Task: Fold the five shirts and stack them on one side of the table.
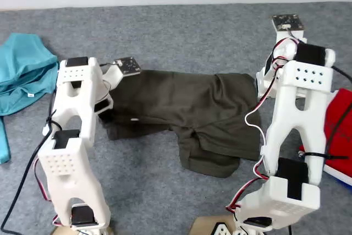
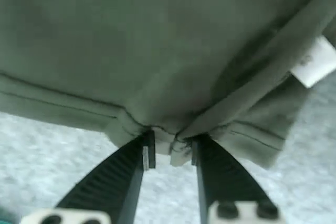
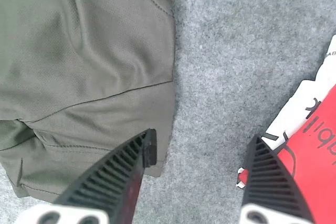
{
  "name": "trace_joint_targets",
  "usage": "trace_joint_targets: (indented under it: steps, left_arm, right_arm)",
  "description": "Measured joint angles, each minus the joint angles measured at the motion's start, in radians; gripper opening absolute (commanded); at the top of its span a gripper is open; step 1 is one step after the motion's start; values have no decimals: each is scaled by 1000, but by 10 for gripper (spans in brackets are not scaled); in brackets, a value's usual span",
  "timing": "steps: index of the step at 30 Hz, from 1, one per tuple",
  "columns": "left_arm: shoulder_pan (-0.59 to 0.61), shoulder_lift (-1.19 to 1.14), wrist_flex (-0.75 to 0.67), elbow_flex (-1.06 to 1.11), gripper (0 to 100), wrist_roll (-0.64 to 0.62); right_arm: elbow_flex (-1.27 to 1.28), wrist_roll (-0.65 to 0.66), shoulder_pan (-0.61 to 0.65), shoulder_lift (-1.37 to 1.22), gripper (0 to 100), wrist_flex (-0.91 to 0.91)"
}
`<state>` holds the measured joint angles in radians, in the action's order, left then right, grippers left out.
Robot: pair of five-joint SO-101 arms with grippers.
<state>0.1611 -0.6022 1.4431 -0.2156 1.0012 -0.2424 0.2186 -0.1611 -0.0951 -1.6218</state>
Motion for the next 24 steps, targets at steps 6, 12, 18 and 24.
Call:
trace_joint_targets:
  steps: [6, 12, 18, 24]
  left_arm:
    - [0, -87, 84, -209, 119, -5]
    - [0, -100, 215, -422, 119, -5]
    - [0, -169, 255, -551, 119, -5]
    - [0, -196, 281, -578, 118, -5]
  right_arm:
    - [0, 0, 0, 0, 273, 0]
    - [0, 0, 0, 0, 273, 0]
    - [0, 0, 0, 0, 273, 0]
    - [0, 0, 0, 0, 273, -15]
